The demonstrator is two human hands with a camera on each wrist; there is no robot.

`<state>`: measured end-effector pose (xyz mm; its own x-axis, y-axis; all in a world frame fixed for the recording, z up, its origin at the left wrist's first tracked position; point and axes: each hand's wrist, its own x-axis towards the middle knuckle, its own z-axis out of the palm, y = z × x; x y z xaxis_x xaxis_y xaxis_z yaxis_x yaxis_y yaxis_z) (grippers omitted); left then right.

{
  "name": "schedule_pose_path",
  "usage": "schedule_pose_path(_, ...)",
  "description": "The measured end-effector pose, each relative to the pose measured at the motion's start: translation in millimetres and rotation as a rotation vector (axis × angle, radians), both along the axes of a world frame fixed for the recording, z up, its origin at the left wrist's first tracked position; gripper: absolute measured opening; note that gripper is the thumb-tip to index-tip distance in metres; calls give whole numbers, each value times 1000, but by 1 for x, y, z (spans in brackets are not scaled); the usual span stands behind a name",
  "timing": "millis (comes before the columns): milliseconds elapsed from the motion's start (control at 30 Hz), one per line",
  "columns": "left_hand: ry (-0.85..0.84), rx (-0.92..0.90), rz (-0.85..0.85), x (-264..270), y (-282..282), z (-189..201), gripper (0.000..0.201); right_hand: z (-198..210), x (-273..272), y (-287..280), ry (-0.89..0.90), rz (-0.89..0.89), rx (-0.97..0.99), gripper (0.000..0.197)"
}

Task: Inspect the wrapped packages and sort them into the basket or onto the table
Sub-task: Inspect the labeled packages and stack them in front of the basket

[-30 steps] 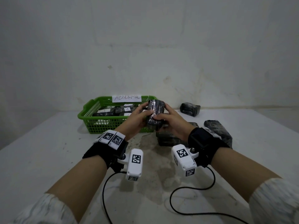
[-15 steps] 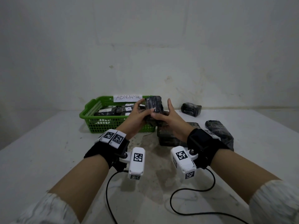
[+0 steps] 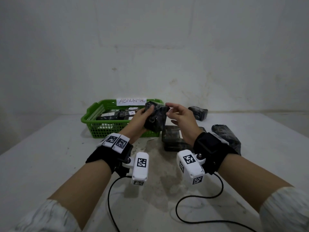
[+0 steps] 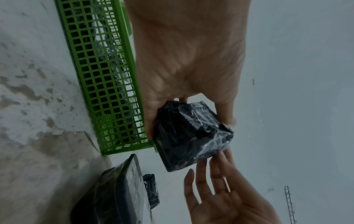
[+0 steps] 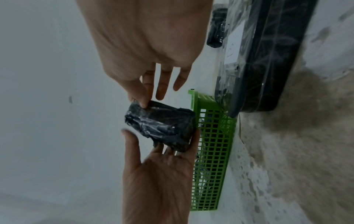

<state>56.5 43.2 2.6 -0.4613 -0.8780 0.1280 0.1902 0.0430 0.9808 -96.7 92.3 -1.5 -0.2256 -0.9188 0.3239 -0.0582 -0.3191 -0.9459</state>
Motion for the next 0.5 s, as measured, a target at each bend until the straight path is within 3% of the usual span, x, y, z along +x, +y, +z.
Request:
schedule_pose_path(67, -3, 11, 1, -1, 1, -3, 34, 2, 2, 0, 12, 14, -14, 38)
schedule_pose_path(167, 11, 41, 1, -1, -1, -6, 52, 7, 1, -1, -55, 54, 46, 52)
schedule_pose_path(300, 1, 47, -96, -1, 0, -6, 40, 10, 4, 1, -11, 144, 188, 58)
schedule_pose_path(500, -159, -19, -134, 0, 2, -1, 43, 10, 6, 9, -72, 285, 222, 18)
